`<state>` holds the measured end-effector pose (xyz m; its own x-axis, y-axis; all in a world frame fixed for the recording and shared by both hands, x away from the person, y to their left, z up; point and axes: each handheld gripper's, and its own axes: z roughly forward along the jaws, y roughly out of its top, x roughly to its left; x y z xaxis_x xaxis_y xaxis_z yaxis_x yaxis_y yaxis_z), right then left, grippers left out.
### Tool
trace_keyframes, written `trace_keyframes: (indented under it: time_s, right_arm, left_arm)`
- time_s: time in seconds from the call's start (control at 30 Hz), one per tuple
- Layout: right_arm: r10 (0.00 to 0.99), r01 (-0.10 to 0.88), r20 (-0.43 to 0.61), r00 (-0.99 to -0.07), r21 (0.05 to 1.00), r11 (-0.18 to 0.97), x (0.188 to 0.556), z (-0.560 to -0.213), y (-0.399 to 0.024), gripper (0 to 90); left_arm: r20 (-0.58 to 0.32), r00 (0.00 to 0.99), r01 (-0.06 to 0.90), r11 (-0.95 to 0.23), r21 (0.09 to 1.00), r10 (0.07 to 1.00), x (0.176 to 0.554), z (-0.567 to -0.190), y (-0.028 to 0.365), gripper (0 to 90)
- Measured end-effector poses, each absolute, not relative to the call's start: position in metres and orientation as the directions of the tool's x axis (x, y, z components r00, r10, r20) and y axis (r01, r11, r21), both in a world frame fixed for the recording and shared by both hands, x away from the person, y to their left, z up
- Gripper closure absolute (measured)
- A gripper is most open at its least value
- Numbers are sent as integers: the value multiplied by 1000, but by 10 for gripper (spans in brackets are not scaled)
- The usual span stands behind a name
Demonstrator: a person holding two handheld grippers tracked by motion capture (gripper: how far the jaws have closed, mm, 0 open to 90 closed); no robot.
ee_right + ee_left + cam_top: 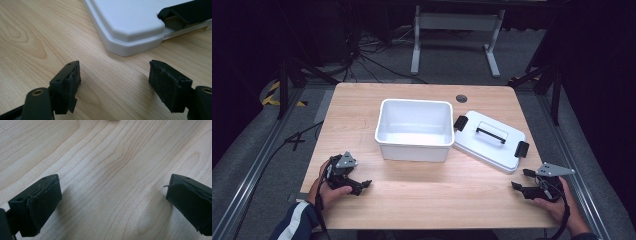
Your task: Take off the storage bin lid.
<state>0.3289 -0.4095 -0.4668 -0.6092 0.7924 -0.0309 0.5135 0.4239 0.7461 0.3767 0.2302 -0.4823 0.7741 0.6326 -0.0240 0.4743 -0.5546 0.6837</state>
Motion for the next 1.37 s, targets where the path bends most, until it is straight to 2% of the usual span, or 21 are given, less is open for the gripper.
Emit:
trace_keyframes:
  time_s: [0.57, 0.7, 1.37]
  right_arm:
    - [823, 534, -37, -566, 745, 401, 328, -468, -408, 197]
    - [832, 547, -36, -554, 738, 395, 329, -468, -408, 159]
    - [834, 549, -31, -551, 739, 390, 329, -468, -408, 157]
  left_arm:
    - [-23, 774, 476, -557, 681, 633, 376, -482, 231, 4]
    - [-23, 773, 476, -557, 680, 634, 376, -482, 231, 4]
    - [-21, 763, 483, -549, 682, 645, 375, -482, 230, 2]
